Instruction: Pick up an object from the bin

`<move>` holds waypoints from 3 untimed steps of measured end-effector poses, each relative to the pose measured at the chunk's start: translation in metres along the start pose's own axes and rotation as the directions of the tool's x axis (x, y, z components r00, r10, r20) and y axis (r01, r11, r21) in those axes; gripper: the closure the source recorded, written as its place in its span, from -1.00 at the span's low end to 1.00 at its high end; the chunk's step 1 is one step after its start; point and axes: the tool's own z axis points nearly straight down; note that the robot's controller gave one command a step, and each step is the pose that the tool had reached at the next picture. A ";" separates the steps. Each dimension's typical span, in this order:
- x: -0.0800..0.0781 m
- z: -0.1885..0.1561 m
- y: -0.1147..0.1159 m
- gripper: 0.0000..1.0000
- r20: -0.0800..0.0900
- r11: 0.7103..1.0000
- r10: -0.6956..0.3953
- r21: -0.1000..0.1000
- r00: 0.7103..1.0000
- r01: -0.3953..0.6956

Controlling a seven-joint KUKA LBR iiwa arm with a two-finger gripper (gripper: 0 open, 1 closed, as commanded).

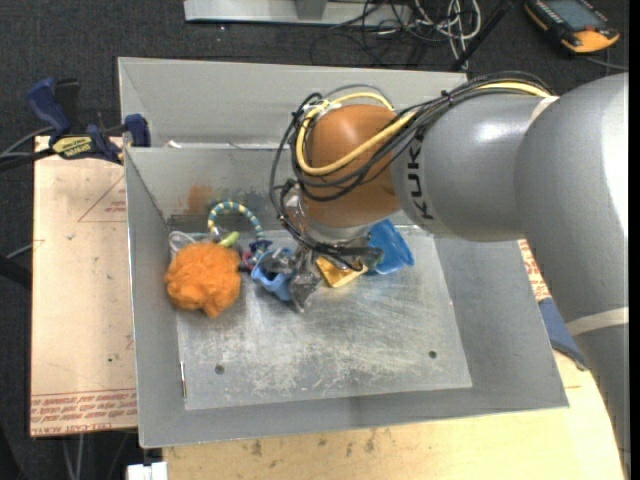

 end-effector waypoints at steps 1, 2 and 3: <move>-0.044 -0.118 0.008 1.00 -0.016 0.999 -0.029 -0.014 0.999 0.029; -0.044 -0.117 0.008 1.00 -0.016 0.999 -0.029 -0.015 0.999 0.029; -0.052 -0.126 0.008 1.00 -0.019 0.994 -0.104 -0.017 0.994 0.104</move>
Offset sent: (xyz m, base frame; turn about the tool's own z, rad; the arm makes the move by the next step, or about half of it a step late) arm 0.0000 0.0000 0.0000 0.0000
